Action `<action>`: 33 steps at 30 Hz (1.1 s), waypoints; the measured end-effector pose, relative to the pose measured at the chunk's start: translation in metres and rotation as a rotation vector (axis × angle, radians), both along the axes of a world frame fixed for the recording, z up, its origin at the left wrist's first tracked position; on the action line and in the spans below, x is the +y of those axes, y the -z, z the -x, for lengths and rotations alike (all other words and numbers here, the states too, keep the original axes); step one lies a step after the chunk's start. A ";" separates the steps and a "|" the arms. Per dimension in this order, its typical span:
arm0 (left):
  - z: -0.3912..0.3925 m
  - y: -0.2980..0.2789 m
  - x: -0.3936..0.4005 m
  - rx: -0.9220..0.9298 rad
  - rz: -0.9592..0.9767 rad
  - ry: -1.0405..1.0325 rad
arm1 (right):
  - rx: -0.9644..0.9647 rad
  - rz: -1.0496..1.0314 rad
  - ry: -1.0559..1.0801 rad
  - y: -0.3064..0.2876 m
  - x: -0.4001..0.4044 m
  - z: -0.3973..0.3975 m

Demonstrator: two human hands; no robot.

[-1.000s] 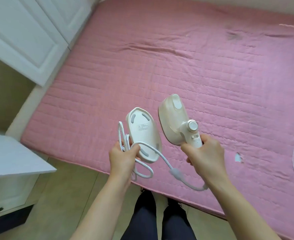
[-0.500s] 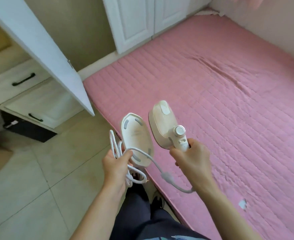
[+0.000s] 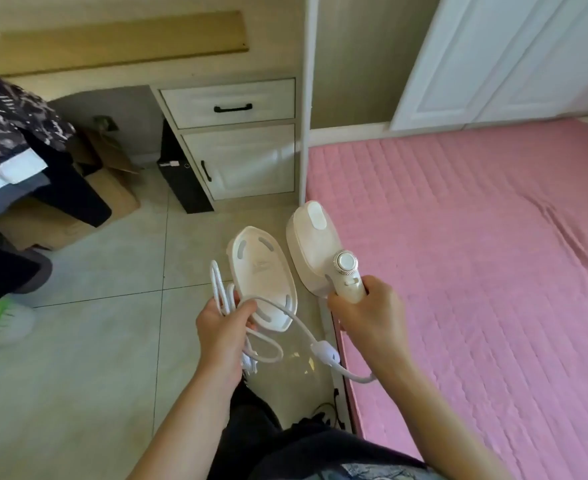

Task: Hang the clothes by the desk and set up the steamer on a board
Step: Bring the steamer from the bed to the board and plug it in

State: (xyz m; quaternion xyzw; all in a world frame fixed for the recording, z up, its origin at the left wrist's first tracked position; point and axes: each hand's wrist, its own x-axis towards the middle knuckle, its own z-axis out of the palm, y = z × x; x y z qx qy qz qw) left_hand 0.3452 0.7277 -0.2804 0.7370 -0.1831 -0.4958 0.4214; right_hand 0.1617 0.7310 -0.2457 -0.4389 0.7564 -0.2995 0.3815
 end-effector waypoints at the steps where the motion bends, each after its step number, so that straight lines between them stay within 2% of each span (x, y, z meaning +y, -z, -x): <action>1: -0.013 -0.002 -0.004 0.005 0.001 -0.029 | -0.003 -0.005 -0.026 -0.001 -0.008 -0.013; 6: -0.085 -0.010 -0.025 -0.011 0.019 -0.117 | 0.000 -0.010 -0.116 0.000 -0.050 -0.085; 17: -0.230 -0.020 -0.091 -0.017 0.020 -0.214 | 0.017 -0.002 -0.174 -0.003 -0.136 -0.231; 26: -0.276 -0.019 -0.160 0.015 0.017 -0.298 | 0.033 0.016 -0.231 -0.006 -0.215 -0.281; 33: -0.280 -0.019 -0.245 0.016 0.022 -0.327 | 0.010 0.013 -0.291 -0.004 -0.312 -0.288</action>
